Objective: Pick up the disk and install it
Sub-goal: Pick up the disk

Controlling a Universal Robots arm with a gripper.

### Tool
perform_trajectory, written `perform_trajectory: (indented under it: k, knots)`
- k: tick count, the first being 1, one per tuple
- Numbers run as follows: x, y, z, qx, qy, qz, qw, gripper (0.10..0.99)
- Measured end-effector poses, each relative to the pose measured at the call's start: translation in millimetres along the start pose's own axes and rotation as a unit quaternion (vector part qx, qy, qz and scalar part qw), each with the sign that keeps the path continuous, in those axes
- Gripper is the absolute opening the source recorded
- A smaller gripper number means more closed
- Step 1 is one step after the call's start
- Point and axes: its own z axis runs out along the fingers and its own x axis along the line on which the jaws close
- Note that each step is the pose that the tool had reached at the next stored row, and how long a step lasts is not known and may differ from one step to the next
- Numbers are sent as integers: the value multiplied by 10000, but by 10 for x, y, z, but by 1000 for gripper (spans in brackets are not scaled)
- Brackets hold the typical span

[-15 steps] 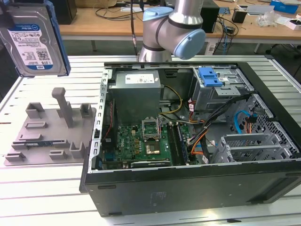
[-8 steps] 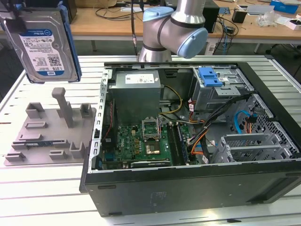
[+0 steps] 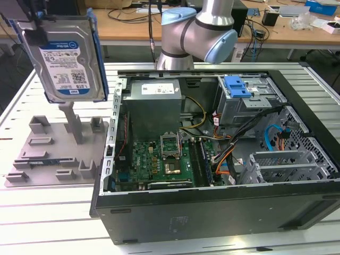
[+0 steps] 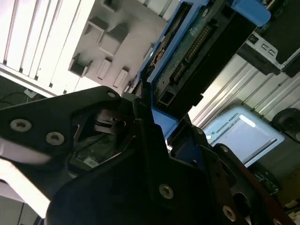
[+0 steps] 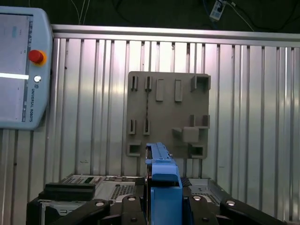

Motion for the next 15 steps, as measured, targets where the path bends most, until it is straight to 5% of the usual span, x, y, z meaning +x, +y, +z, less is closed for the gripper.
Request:
perform_trajectory:
  k: [15]
  knots:
    - [496, -622, -37, -22, -1, 0, 10000, 369]
